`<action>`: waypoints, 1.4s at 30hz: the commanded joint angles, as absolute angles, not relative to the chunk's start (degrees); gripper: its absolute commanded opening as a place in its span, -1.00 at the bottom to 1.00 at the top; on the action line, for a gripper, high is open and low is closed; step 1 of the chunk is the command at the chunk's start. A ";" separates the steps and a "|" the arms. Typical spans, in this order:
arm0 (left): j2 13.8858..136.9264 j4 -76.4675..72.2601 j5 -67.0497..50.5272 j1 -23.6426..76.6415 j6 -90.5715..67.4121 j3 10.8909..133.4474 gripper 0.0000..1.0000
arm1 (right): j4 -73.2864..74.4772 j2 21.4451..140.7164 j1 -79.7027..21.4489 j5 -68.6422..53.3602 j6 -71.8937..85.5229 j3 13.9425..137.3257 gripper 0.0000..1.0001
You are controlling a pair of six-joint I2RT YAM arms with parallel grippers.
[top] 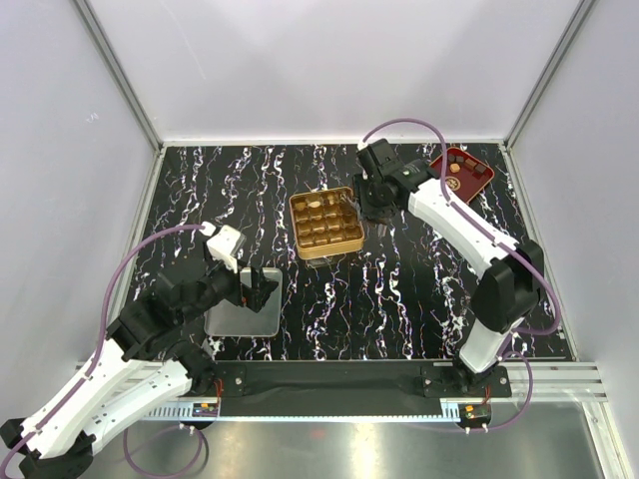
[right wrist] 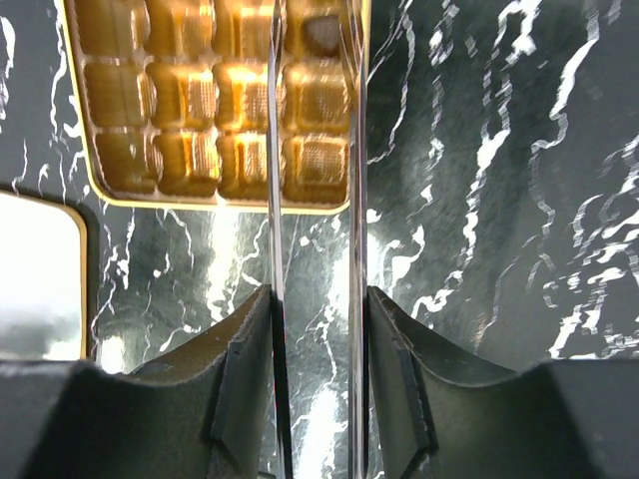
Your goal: Pack the chocolate
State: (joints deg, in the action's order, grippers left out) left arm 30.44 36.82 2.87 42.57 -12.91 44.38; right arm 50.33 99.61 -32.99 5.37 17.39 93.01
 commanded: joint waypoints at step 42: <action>30.85 35.25 3.69 42.71 -12.30 44.30 0.98 | 40.87 124.89 3.60 7.91 5.45 113.91 0.09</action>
